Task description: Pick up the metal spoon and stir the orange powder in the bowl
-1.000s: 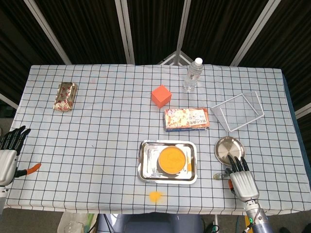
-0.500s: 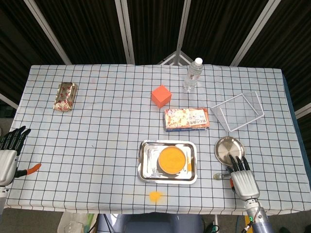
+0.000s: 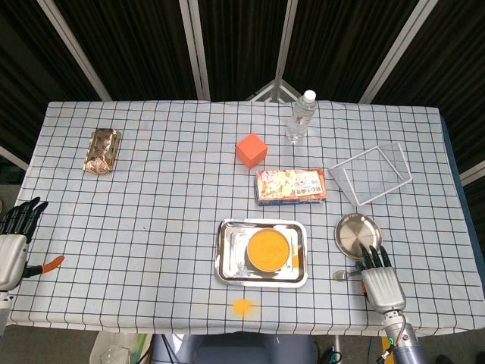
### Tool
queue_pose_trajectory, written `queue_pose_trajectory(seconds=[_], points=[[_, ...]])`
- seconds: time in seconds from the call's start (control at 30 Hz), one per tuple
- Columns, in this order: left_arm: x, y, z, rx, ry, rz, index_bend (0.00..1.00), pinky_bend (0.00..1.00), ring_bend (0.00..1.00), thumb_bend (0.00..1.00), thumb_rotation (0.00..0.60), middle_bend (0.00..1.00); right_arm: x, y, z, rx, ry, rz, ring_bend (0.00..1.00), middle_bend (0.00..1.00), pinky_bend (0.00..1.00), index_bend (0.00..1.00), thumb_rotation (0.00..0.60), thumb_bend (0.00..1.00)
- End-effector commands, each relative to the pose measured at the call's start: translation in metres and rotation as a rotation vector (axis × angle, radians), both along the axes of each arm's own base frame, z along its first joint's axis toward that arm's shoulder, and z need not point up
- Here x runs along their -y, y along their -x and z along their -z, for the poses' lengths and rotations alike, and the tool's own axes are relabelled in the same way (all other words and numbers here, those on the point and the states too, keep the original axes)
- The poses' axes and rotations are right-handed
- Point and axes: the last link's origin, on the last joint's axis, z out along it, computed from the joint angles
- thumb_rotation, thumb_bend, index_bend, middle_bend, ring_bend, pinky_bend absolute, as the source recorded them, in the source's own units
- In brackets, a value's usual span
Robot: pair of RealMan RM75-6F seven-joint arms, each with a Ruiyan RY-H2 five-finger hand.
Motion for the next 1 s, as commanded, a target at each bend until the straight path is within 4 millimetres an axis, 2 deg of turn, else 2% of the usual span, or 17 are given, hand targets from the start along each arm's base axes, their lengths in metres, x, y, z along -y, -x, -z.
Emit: queue_pose_trajectory(seconds=[0.03, 0.17, 0.77, 0.93, 1.0], points=[[-0.0001, 0.0000, -0.0001, 0.000, 0.000, 0.000, 0.00, 0.00, 0.00, 0.00, 0.600, 0.00, -0.0002, 0.0003, 0.0001, -0.001, 0.000, 0.002, 0.00, 0.02, 0.00, 0.34, 0.600, 0.70], [-0.0001, -0.0001, -0.0004, 0.003, -0.001, 0.000, 0.00, 0.00, 0.00, 0.00, 0.600, 0.00, -0.0010, 0.0008, 0.0003, -0.006, -0.002, 0.003, 0.00, 0.02, 0.00, 0.34, 0.600, 0.71], [-0.0003, -0.0001, -0.0011, 0.008, -0.003, -0.003, 0.00, 0.00, 0.00, 0.00, 0.600, 0.00, -0.0036, 0.0020, 0.0003, -0.016, -0.008, 0.009, 0.00, 0.02, 0.00, 0.47, 0.600, 0.72], [-0.0002, 0.0001, -0.0012, 0.008, -0.002, -0.004, 0.00, 0.00, 0.00, 0.00, 0.600, 0.00, -0.0038, 0.0009, -0.0005, -0.010, -0.004, 0.005, 0.00, 0.02, 0.00, 0.42, 0.600, 0.70], [-0.0003, 0.0000, -0.0013, 0.008, -0.003, -0.003, 0.00, 0.00, 0.00, 0.00, 0.600, 0.00, -0.0035, 0.0000, -0.0009, -0.002, 0.002, 0.003, 0.00, 0.02, 0.00, 0.40, 0.600, 0.63]])
